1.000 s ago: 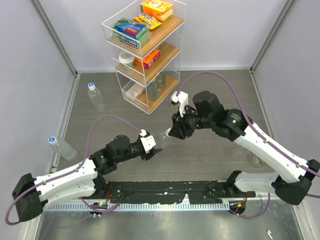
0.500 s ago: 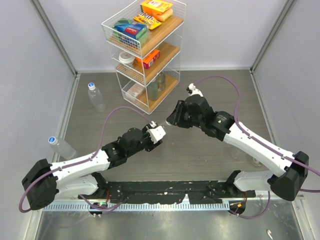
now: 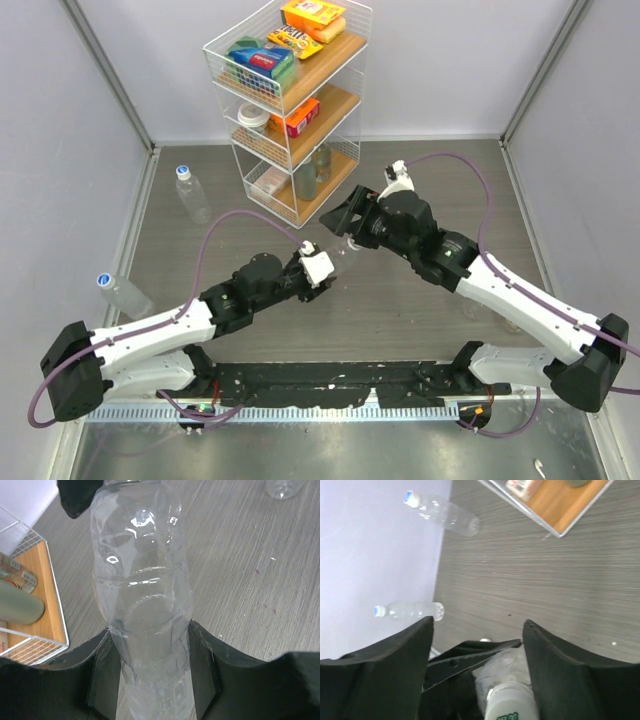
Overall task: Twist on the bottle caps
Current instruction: Screw the bottle cap onto the plastic bottle.
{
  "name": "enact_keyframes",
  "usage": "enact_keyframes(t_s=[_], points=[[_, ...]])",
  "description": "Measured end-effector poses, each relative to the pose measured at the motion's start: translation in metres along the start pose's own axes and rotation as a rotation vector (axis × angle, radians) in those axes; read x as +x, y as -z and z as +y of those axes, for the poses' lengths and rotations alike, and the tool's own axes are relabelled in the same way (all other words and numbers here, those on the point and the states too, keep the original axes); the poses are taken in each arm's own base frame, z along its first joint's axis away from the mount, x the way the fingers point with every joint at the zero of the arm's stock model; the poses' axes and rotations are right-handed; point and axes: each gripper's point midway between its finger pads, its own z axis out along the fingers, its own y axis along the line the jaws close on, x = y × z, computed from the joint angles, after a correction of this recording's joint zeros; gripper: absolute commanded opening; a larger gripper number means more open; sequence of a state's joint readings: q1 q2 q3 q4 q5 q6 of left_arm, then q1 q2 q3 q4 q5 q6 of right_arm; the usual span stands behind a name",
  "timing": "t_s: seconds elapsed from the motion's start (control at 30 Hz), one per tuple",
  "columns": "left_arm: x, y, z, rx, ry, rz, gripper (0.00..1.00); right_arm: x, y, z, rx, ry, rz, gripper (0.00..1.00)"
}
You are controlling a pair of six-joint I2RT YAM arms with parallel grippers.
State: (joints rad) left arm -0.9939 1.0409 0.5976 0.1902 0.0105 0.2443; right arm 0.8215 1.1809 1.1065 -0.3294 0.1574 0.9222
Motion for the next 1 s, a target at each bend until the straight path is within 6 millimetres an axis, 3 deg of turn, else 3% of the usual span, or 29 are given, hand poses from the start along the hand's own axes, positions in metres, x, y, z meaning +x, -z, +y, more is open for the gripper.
enact_keyframes(t_s=[0.13, 0.27, 0.5, 0.6, 1.0], points=[[-0.01, -0.001, -0.004, 0.018, 0.019, -0.035, 0.0, -0.007, 0.014, 0.024, -0.111, 0.017, -0.017, 0.84], [-0.019, -0.002, -0.008, 0.034, 0.053, -0.076, 0.0, -0.015, 0.03, 0.031, -0.15, 0.044, -0.043, 0.86], [-0.009, -0.001, -0.013, 0.058, 0.133, -0.059, 0.0, -0.036, 0.07, 0.021, -0.14, 0.146, -0.144, 0.87], [-0.008, 0.0, -0.012, 0.067, 0.172, -0.07, 0.0, -0.04, 0.077, 0.016, -0.125, 0.183, -0.165, 0.87], [-0.015, 0.001, -0.023, 0.14, 0.24, -0.106, 0.0, -0.025, 0.058, 0.006, -0.11, 0.272, -0.113, 0.85]])
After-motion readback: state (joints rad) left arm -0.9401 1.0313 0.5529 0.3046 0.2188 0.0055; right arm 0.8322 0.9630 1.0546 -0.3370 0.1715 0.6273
